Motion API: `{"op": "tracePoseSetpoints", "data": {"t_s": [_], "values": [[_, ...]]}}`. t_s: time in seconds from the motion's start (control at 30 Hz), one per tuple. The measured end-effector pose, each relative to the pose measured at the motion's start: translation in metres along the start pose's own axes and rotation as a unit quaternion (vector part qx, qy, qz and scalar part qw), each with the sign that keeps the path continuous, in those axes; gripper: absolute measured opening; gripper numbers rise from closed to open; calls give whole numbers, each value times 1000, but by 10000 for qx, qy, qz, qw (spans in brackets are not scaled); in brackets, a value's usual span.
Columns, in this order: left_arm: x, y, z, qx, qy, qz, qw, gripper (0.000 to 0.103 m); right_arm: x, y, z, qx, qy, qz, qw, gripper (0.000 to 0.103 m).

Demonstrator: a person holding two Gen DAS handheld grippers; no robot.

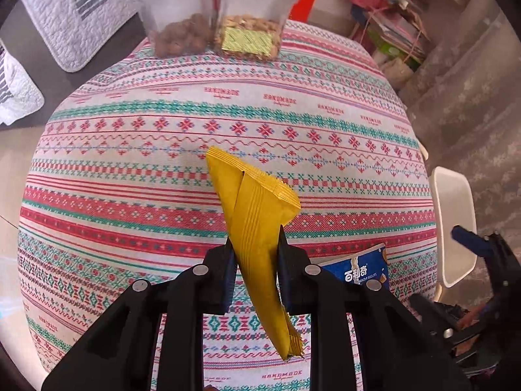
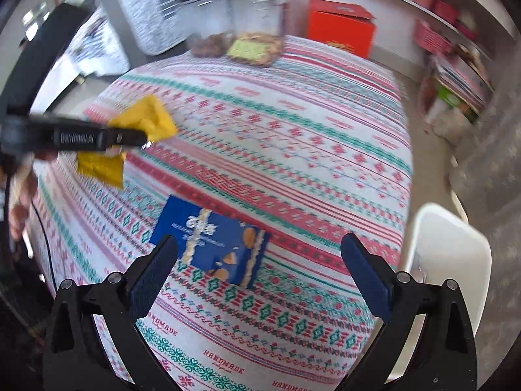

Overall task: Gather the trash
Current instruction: 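Grasp the blue biscuit box with the right gripper while the left gripper holds the packet, then lift and carry the blue box and yellow packet toward the white bin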

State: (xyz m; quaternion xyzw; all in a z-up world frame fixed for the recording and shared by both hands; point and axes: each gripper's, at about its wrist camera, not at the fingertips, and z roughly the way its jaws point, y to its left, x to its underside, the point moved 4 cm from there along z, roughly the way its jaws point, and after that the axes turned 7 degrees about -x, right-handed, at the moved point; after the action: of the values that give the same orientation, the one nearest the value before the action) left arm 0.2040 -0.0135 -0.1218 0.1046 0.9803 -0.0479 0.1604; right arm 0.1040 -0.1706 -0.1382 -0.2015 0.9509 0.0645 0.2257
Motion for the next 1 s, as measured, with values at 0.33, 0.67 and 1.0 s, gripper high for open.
{"op": "tracePoseSetpoints", "data": {"t_s": [0.33, 0.67, 1.0], "values": [[11, 61, -23, 221, -144, -510, 9983, 22, -1, 43, 54, 74, 793, -1965, 9773, 96], [14, 96, -26, 249, -215, -885, 9955, 22, -27, 43, 67, -659, 792, -1085, 9887, 53], [7, 111, -36, 133, -545, -1221, 9909, 22, -91, 52, 23, -1009, -576, 228, 9930, 52]]}}
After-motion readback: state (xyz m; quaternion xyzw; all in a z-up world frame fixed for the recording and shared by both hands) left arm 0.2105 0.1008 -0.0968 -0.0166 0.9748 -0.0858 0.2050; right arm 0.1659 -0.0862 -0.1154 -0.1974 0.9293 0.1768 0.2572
